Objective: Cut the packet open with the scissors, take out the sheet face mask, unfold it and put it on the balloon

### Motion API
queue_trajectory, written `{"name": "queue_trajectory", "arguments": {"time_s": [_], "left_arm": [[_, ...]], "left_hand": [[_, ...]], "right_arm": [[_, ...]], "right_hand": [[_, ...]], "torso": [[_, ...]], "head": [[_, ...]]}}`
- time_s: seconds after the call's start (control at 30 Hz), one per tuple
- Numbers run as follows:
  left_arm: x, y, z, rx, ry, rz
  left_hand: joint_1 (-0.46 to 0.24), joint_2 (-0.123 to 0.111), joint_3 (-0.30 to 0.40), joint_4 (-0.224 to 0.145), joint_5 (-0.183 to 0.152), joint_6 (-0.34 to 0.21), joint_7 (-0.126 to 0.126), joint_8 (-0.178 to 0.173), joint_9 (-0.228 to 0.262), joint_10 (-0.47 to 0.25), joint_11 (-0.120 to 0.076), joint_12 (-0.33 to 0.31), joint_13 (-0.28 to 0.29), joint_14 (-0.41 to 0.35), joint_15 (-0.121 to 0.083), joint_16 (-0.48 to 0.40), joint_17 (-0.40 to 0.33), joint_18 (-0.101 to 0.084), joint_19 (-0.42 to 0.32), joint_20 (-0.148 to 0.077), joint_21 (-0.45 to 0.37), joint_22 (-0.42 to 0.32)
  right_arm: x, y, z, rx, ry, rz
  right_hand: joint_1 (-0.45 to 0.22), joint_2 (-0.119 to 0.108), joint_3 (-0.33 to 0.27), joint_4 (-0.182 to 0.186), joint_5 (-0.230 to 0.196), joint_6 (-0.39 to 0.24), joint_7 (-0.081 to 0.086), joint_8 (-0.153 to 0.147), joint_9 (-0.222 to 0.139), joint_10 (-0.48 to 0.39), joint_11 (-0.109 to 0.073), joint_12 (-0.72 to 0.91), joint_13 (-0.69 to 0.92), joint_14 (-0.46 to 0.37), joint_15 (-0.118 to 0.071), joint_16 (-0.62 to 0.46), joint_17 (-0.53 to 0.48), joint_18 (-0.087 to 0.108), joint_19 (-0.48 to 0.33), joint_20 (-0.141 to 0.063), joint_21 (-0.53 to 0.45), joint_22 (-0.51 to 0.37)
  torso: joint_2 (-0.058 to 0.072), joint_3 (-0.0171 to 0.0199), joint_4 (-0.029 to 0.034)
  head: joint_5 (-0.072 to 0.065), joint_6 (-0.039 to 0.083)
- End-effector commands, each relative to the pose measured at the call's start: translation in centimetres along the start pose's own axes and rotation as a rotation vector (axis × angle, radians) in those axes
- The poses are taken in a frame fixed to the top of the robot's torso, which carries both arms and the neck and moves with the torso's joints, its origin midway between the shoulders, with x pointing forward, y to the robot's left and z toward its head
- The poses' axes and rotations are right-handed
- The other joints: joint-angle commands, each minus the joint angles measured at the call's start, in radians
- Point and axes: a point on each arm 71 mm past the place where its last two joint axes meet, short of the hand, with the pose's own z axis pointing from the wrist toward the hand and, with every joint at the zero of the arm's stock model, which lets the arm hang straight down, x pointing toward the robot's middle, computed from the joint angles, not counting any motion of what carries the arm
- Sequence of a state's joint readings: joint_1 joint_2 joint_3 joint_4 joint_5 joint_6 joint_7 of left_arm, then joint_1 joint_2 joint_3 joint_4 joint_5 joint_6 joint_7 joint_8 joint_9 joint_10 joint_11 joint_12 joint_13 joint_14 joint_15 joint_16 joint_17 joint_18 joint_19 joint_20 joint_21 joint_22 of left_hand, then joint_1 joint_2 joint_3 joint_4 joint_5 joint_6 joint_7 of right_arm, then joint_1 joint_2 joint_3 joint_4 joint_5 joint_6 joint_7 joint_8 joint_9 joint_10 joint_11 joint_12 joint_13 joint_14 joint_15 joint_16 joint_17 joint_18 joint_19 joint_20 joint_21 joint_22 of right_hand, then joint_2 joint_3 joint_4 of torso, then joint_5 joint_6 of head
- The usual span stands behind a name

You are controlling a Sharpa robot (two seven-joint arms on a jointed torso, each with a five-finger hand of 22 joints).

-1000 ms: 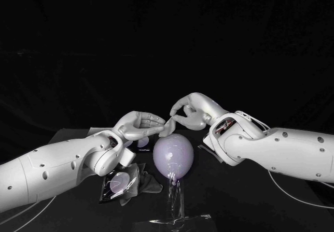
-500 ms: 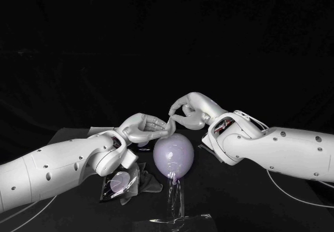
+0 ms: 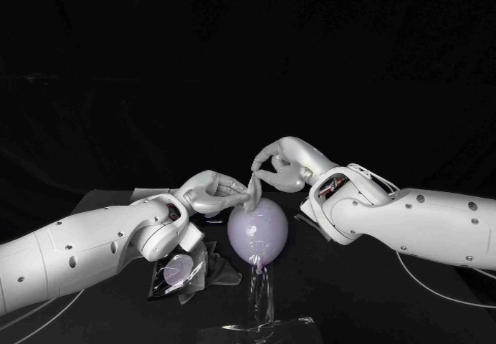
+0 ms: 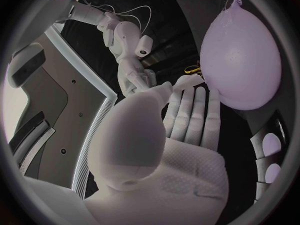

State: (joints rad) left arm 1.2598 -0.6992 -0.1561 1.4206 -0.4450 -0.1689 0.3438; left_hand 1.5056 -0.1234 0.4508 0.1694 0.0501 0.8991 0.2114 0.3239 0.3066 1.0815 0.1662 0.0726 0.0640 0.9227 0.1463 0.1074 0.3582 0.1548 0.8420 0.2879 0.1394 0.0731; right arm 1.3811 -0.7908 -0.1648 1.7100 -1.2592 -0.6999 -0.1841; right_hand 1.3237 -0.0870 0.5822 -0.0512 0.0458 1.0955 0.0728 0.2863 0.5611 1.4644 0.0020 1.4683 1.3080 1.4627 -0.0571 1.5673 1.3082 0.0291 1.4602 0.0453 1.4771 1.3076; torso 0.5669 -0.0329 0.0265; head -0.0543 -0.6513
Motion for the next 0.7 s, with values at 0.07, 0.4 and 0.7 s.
{"name": "queue_trajectory", "arguments": {"time_s": [0.07,0.4,0.7], "left_arm": [[0.15,-0.06,0.03,0.000,0.018,-0.016],[0.12,-0.10,0.03,0.004,0.012,-0.043],[0.08,-0.13,0.03,0.007,0.006,-0.060]], "left_hand": [[0.008,0.013,0.021,-0.002,0.000,0.008,-0.001,0.000,-0.002,0.007,-0.001,-0.007,-0.001,0.008,-0.001,0.003,-0.004,0.020,0.010,0.001,0.006,0.000],[0.013,0.038,0.088,-0.009,-0.001,0.031,-0.014,0.015,0.008,0.042,-0.012,-0.006,-0.001,0.030,-0.007,-0.002,-0.019,0.022,0.016,0.001,0.008,-0.001],[0.012,0.052,0.114,-0.021,-0.001,0.055,-0.037,0.043,0.027,0.093,-0.031,0.004,0.002,0.051,-0.019,0.000,-0.026,0.023,0.020,0.000,0.011,0.000]], "right_arm": [[-0.04,0.01,0.04,-0.010,-0.002,-0.012],[0.03,-0.03,0.12,-0.007,0.004,-0.014],[0.09,-0.08,0.21,-0.004,0.008,-0.015]], "right_hand": [[-0.007,0.004,0.006,0.001,0.003,0.004,0.000,0.004,0.001,0.074,-0.007,0.003,0.211,0.108,-0.007,0.003,0.263,-0.007,0.061,0.002,0.001,0.235],[-0.008,0.004,0.007,0.001,0.003,0.003,0.000,0.005,0.002,0.074,-0.007,0.003,0.211,0.108,-0.007,0.003,0.263,-0.007,0.061,0.002,0.001,0.234],[-0.008,0.004,0.007,0.001,0.003,0.003,0.000,0.005,0.002,0.074,-0.007,0.003,0.211,0.108,-0.007,0.003,0.263,-0.007,0.061,0.002,0.001,0.234]], "torso": [[0.000,0.0000,-0.0001],[0.000,-0.0002,0.0005],[0.000,0.0002,-0.0001]], "head": [[-0.001,0.000],[-0.002,-0.003],[-0.002,-0.003]]}}
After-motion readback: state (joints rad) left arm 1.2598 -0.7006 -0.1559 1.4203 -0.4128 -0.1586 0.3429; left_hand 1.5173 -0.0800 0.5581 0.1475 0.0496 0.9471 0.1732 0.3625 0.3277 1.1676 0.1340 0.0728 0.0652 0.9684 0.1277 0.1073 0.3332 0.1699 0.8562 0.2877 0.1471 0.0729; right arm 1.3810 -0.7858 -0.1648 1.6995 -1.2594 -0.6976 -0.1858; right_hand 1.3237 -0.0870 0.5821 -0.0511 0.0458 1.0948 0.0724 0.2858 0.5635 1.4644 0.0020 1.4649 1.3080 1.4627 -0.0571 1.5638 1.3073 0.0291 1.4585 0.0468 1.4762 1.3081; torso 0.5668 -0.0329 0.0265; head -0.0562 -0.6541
